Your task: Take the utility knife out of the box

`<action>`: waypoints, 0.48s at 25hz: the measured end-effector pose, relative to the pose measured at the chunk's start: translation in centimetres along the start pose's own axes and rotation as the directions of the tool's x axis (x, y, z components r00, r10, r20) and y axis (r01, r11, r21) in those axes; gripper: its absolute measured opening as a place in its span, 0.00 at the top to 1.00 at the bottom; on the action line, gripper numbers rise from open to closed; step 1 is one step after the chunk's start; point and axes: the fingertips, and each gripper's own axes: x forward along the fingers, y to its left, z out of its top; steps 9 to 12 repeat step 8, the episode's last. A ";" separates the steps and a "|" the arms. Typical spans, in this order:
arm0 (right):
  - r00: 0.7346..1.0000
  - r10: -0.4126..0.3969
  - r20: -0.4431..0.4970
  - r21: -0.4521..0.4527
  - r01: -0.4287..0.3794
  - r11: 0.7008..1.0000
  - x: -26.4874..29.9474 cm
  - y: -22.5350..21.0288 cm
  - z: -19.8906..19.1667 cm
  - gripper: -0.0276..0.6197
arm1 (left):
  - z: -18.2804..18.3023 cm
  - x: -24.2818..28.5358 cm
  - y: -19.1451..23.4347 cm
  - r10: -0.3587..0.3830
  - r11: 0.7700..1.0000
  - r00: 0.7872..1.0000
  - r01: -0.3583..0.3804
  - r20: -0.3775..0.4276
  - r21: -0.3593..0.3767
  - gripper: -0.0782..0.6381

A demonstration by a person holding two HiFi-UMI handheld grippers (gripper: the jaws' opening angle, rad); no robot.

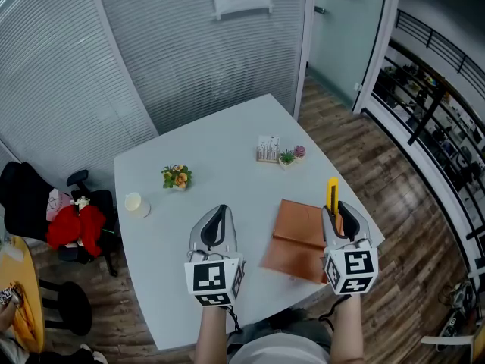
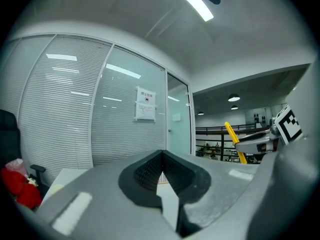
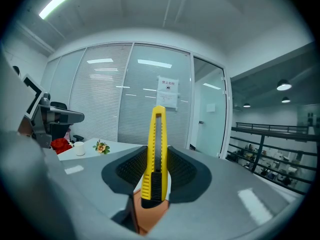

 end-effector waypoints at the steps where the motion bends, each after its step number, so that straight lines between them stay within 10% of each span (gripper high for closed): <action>1: 1.000 0.000 0.000 0.002 0.000 1.000 0.0 0.0 0.0 0.72 | 0.0 0.0 0.0 -0.001 1.000 1.000 0.001 -0.001 -0.001 0.89; 12: 1.000 0.003 -0.003 0.000 -0.003 1.000 0.3 0.1 0.1 0.72 | 0.1 0.3 0.2 -0.002 1.000 1.000 0.002 -0.001 -0.002 0.89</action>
